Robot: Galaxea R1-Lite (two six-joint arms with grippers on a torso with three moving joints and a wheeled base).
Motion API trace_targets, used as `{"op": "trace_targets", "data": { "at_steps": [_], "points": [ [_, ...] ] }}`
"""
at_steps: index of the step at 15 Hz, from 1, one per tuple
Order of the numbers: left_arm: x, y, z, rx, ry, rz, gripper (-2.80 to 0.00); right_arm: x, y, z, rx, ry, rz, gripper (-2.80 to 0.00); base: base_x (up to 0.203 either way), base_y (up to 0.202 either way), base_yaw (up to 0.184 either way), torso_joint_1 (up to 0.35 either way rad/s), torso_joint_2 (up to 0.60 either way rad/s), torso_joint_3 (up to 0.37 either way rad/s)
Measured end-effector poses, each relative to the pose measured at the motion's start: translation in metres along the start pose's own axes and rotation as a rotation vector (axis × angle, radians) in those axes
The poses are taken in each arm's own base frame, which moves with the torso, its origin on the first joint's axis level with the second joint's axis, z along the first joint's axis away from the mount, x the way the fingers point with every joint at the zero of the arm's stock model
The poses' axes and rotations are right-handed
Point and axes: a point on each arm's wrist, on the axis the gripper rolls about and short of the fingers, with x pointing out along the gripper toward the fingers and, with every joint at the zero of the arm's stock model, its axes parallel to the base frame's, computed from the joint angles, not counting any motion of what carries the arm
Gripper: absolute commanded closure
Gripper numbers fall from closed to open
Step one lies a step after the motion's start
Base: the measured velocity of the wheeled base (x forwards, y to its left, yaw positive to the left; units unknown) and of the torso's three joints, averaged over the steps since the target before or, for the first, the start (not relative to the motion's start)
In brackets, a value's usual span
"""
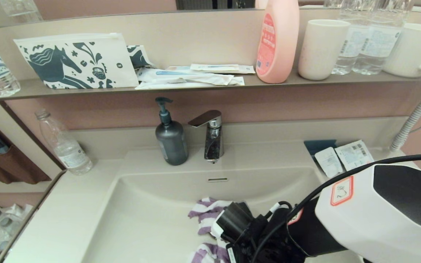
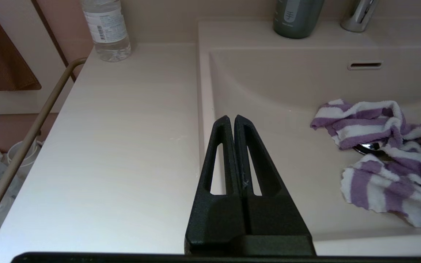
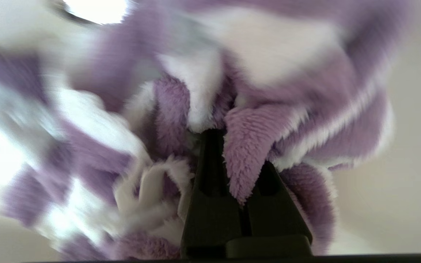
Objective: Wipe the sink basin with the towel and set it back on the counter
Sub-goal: Wipe the sink
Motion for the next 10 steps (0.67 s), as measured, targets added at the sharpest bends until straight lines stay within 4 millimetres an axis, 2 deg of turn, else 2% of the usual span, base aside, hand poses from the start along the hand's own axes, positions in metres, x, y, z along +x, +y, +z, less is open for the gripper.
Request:
{"op": "trace_targets", "data": {
  "at_steps": [8,10],
  "points": [
    [0.000,0.000,0.000,0.000,0.000,0.000,0.00,0.028,0.085,0.047,0.058,-0.155,0.224,0.00,0.000,0.000,0.000,0.000,0.00,0.000],
    [0.000,0.000,0.000,0.000,0.000,0.000,0.00,0.036,0.100,0.055,0.065,-0.201,0.257,0.00,0.000,0.000,0.000,0.000,0.00,0.000]
  ]
}}
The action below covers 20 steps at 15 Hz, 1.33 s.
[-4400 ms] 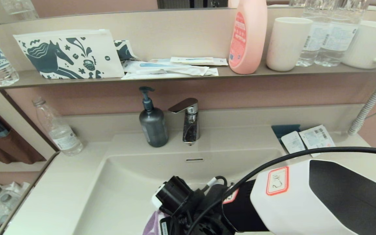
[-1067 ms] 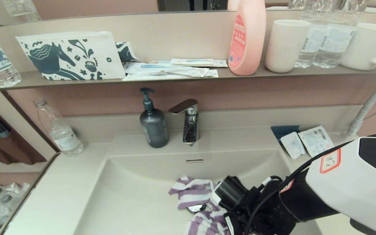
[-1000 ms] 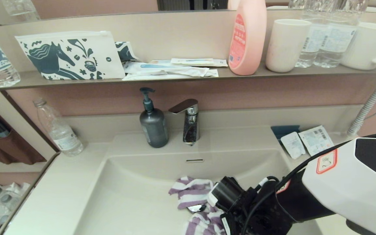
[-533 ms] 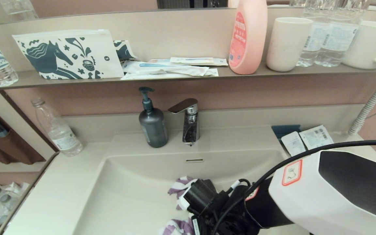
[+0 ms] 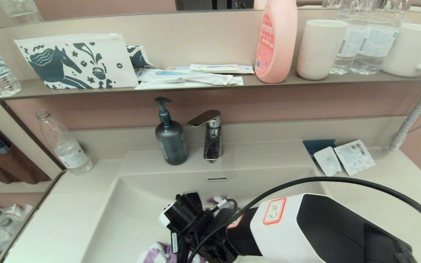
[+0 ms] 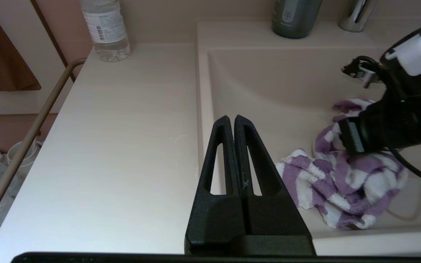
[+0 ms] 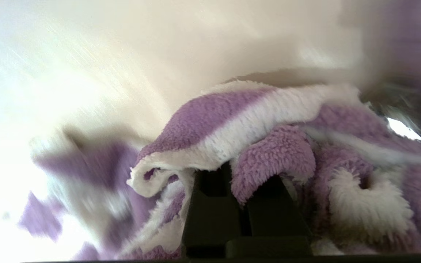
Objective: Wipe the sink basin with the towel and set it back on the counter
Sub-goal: Wipe the sink
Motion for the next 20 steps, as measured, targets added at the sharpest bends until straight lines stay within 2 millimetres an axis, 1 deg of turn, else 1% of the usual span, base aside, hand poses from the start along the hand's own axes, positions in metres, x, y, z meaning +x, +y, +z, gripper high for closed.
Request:
{"op": "trace_targets", "data": {
  "at_steps": [1,3,7,9,12,15,20],
  "points": [
    [0.000,0.000,0.000,0.000,0.000,0.000,0.00,0.006,0.004,0.003,0.003,-0.032,0.012,0.00,0.000,0.000,0.000,0.000,0.00,0.000],
    [0.000,0.000,0.000,0.000,0.000,0.000,0.00,0.017,0.002,0.009,0.000,-0.092,0.003,0.00,0.000,0.000,0.000,0.000,0.00,0.000],
    [0.000,0.000,0.000,0.000,0.000,0.000,0.00,0.029,-0.024,0.025,0.018,-0.193,-0.112,0.00,0.000,0.000,0.000,0.000,0.00,0.000],
    [0.000,0.000,0.000,0.000,0.000,0.000,0.00,0.030,-0.036,0.025,0.025,-0.213,-0.181,0.00,0.000,0.000,0.000,0.000,0.00,0.000],
    [0.000,0.000,0.000,0.000,0.000,0.000,0.00,0.024,-0.053,0.022,0.028,-0.201,-0.258,0.00,0.000,0.000,0.000,0.000,0.00,0.000],
    [0.000,0.000,0.000,0.000,0.000,0.000,0.00,0.014,-0.075,0.018,0.036,-0.189,-0.313,0.00,0.000,0.000,0.000,0.000,0.00,0.000],
    [0.000,0.000,0.000,0.000,0.000,0.000,0.00,-0.019,-0.128,0.009,0.051,-0.103,-0.458,0.00,0.000,0.000,0.000,0.000,0.00,0.000]
  ]
}}
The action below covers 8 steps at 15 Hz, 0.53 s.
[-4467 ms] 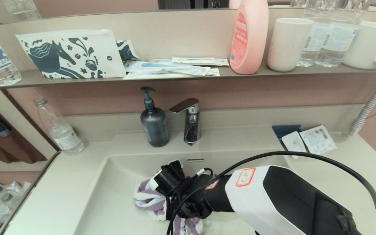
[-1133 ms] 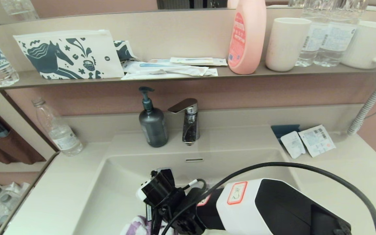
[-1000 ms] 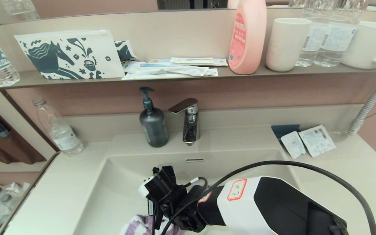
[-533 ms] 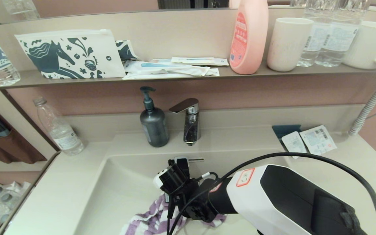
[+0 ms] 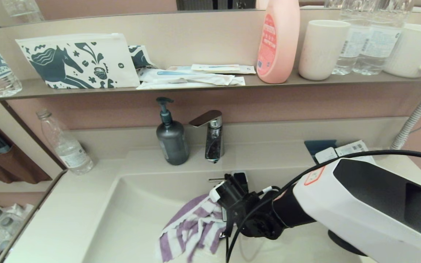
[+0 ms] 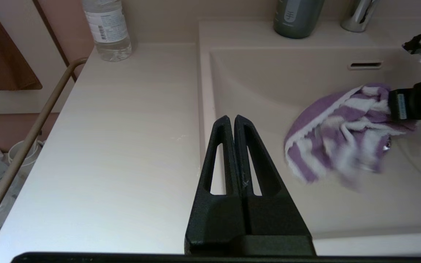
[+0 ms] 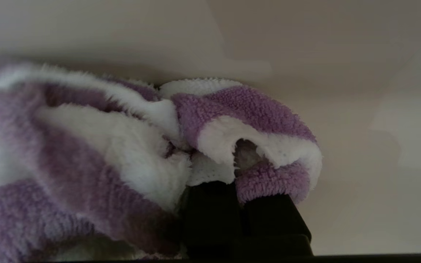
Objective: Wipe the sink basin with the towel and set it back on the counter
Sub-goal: Wipe the sink
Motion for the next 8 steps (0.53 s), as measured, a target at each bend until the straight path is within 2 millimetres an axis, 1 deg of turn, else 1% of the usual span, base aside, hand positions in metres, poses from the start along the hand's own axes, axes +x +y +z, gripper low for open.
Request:
{"op": "trace_targets", "data": {
  "at_steps": [2,5,8],
  "points": [
    [0.000,0.000,0.000,0.000,0.000,0.000,0.00,-0.006,-0.019,-0.003,-0.010,0.029,-0.031,0.00,0.000,0.000,0.000,0.000,0.00,0.000],
    [0.000,0.000,0.000,0.000,0.000,0.000,0.00,-0.017,-0.050,-0.015,-0.039,0.079,-0.096,0.00,0.000,0.000,0.000,0.000,0.00,0.000],
    [0.000,0.000,0.000,0.000,0.000,0.000,0.00,-0.036,-0.076,-0.029,-0.101,0.158,-0.149,0.00,0.000,0.000,0.000,0.000,0.00,0.000]
  ]
}}
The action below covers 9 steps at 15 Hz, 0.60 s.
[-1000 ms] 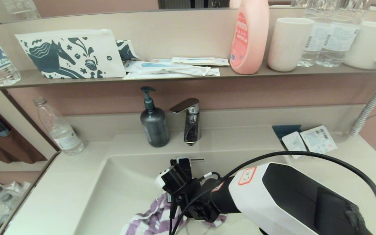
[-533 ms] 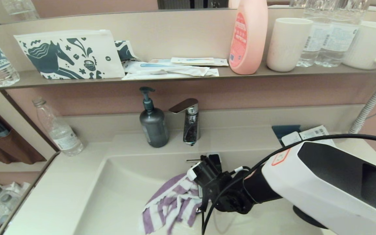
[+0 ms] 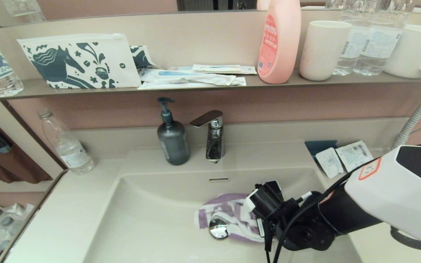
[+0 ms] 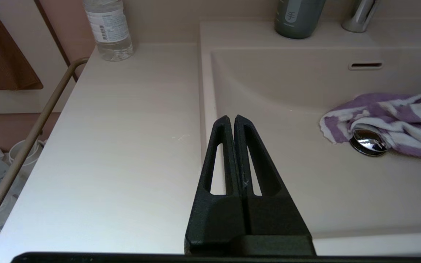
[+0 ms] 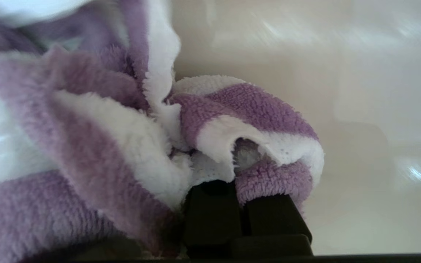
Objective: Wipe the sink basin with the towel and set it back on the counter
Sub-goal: Wipe the sink
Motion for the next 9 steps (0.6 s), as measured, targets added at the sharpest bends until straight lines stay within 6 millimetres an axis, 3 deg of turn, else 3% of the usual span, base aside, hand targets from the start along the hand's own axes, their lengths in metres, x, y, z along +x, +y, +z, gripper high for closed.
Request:
{"op": "trace_targets", "data": {
  "at_steps": [2,5,9],
  "points": [
    [0.000,0.000,0.000,0.000,0.000,0.000,0.00,-0.016,-0.005,-0.020,-0.053,0.090,-0.022,0.00,0.000,0.000,0.000,0.000,0.00,0.000],
    [0.000,0.000,0.000,0.000,0.000,0.000,0.00,-0.038,0.009,-0.041,-0.085,0.173,0.035,0.00,0.000,0.000,0.000,0.000,0.00,0.000],
    [0.000,0.000,0.000,0.000,0.000,0.000,0.00,-0.046,0.048,-0.037,-0.084,0.177,0.162,0.00,0.000,0.000,0.000,0.000,0.00,0.000]
  ]
}}
